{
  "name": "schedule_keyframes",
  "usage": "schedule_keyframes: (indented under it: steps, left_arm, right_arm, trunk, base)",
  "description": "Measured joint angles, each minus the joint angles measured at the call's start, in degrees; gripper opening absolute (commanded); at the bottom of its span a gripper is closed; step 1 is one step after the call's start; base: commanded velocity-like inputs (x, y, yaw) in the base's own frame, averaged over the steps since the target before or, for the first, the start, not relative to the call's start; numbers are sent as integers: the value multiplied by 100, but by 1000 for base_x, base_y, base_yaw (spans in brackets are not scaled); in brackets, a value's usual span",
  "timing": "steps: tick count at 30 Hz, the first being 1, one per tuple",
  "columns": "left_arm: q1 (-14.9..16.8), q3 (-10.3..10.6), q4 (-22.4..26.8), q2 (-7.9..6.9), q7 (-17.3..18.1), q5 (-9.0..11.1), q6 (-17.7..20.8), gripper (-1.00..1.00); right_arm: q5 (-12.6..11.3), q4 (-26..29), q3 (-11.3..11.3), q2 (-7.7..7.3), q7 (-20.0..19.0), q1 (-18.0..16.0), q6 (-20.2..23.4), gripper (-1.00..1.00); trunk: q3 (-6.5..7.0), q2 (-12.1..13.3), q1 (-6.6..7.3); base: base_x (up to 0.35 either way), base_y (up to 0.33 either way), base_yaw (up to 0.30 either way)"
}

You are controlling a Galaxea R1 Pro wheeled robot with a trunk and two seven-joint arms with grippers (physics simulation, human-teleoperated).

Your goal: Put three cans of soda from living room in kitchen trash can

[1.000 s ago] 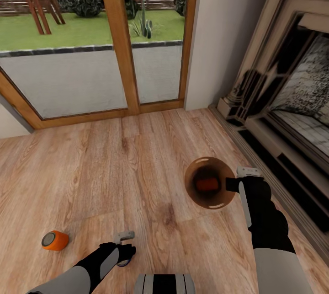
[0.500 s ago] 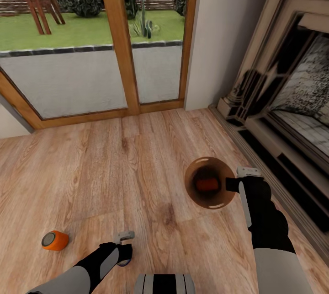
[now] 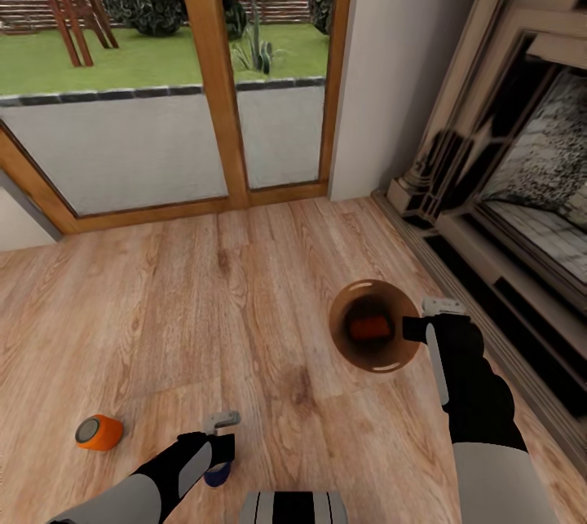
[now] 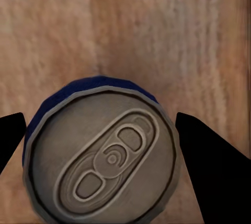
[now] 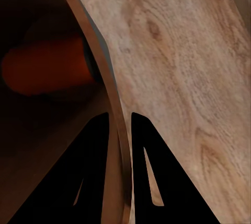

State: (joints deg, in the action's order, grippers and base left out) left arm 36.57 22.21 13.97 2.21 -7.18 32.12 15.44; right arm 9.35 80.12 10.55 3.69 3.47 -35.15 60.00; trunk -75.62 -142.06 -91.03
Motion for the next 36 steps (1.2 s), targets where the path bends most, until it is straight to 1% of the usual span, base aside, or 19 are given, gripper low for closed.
schedule_keyframes:
  steps: [24, 29, 32, 36]
  left_arm:
    - [0, 4, 79, -13, 7, 30, -13, -100]
    - [0, 10, 85, -22, 9, 33, 71, -100]
    - [5, 17, 118, -11, 2, 35, 214, -100]
    - [9, 15, 575, -21, -19, 37, 558, -100]
  right_arm:
    - [14, -48, -12, 10, 1, 0, 0, -100]
    - [5, -149, -19, 12, 0, 1, 0, -100]
    - [14, -274, -22, 10, 1, 1, 0, -100]
    - [26, -490, -55, 9, 9, 2, 0, -100]
  trunk:
    - [431, 963, 527]
    - [520, 1163, 637]
    - [574, 1284, 703]
    - [646, 1444, 791]
  base:
    - [0, 0, 0]
    - [0, 0, 0]
    - [0, 0, 0]
    - [0, 0, 0]
